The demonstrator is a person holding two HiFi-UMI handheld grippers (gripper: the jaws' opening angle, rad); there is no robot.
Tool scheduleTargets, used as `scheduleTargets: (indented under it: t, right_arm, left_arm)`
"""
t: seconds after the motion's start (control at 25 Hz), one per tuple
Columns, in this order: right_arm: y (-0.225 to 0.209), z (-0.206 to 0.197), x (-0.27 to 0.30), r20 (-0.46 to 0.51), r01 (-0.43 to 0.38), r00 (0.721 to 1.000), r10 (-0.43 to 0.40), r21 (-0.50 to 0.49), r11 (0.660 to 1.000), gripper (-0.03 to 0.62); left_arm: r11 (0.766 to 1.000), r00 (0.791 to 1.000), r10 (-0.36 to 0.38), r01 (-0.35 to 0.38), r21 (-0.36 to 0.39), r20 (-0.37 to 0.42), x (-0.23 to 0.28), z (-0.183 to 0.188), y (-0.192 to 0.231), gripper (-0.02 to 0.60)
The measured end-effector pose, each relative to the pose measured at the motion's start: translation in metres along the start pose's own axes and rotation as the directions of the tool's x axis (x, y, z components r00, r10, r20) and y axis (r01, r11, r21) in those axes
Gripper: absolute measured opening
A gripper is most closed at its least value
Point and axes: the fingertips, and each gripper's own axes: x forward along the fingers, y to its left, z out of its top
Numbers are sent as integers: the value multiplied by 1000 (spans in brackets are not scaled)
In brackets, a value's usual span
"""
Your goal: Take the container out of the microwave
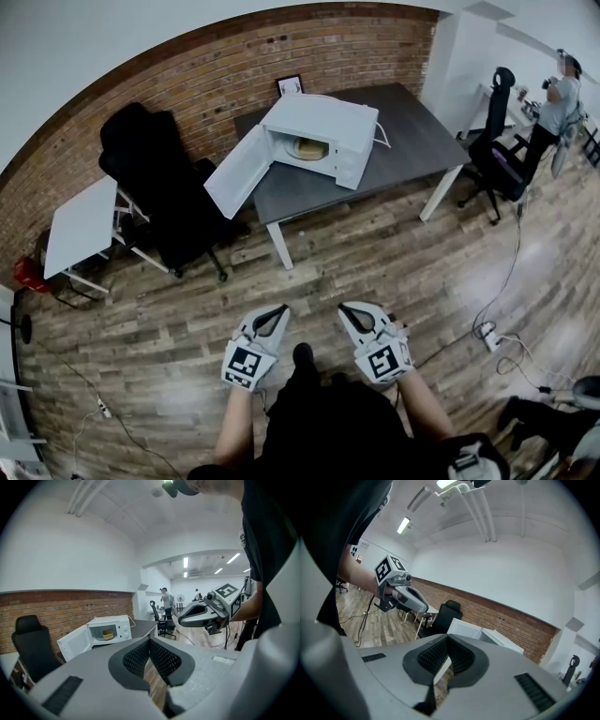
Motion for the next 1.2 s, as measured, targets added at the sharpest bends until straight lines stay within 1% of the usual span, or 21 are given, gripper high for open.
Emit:
scheduleTargets:
  t: [0.32, 0.68, 0.92, 1.08, 1.2]
  right_arm:
    - [-12, 1, 43, -36, 30, 999, -30, -4, 1000, 0]
    - [-29, 1, 90, -64, 86, 994, -86, -10, 996, 0]
    - [-36, 0, 111, -92, 122, 988, -122, -4, 992, 0]
    - [-37, 1, 123, -91, 141, 986, -140, 0, 990, 0]
    - [-35, 3, 132, -94, 140, 986, -141, -13, 990, 0]
  left_arm:
    - [999, 999, -42, 42, -1, 7, 16, -3, 45, 3]
    - [995, 995, -98, 98, 14, 22, 37, -4, 96, 3]
    - [990, 990, -140, 139, 29, 33, 48, -1, 119, 3]
    - [988, 988, -152, 151, 36, 39, 49, -1, 132, 3]
    - [987, 987, -155, 153, 38, 45, 48, -3, 141, 3]
